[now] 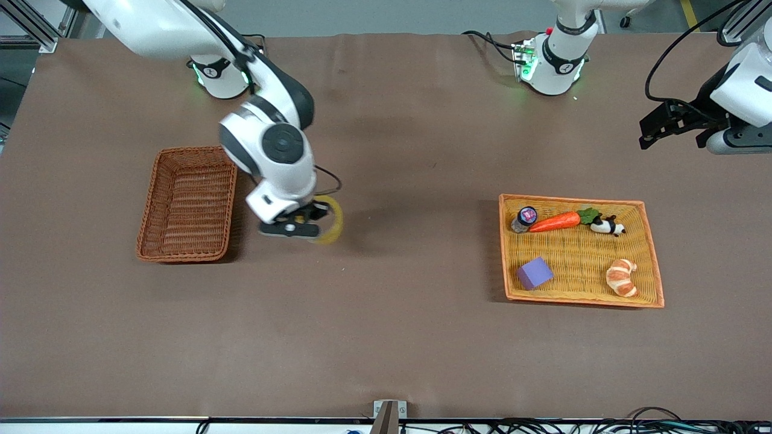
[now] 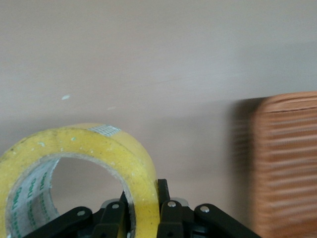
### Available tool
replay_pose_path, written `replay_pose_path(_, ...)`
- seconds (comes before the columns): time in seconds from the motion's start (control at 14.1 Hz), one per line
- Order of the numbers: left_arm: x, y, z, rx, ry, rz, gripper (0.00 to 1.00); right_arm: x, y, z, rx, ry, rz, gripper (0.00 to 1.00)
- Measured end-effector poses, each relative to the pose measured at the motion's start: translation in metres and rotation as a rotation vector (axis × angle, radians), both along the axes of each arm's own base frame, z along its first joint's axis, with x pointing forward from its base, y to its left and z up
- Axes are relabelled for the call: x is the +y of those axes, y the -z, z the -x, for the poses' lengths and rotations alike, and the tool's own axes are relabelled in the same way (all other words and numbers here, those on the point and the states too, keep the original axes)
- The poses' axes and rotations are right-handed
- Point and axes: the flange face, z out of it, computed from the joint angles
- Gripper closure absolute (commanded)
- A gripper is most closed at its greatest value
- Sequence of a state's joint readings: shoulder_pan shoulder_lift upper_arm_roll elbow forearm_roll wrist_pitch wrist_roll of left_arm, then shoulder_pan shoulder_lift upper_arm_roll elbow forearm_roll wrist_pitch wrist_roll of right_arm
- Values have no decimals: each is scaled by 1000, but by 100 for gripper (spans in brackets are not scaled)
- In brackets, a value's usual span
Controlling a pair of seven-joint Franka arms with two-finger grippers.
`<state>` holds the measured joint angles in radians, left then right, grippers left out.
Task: Move tape to another basket
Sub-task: 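Grasp the tape roll with the right gripper and lift it, then lower the tape into the wicker basket and open the right gripper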
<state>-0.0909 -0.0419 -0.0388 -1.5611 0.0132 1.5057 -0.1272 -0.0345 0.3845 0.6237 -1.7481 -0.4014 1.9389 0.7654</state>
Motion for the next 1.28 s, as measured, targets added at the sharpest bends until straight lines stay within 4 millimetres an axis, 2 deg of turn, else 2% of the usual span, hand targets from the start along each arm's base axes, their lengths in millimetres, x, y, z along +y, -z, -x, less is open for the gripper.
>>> replay_pose_path(0.14, 0, 0, 1, 2, 0, 0, 0, -67, -38, -9, 20, -41, -2, 100)
replay_pose_path(0.28, 0, -1, 1, 2, 1, 0, 0, -146, -57, -11, 51, -96, -11, 100)
replay_pose_path(0.43, 0, -1, 1, 2, 1, 0, 0, -214, -56, 1, 92, -145, -14, 100)
replay_pose_path(0.57, 1, -1, 1, 2, 0, 0, 0, -264, -40, 21, 109, -177, -20, 100)
replay_pose_path(0.71, 4, -1, 1, 2, -4, 0, 0, -296, -12, 43, 101, -197, -32, 100)
replay_pose_path(0.99, 16, -1, 0, 3, -14, 0, 0, -338, 68, 87, 3, -245, -66, 100)
replay_pose_path(1.13, 16, -1, 0, 3, -12, 0, 0, -351, 101, 106, -24, -248, -78, 99)
replay_pose_path(1.28, 15, -1, 0, 3, -11, 0, 0, -352, 125, 110, -25, -250, -84, 96)
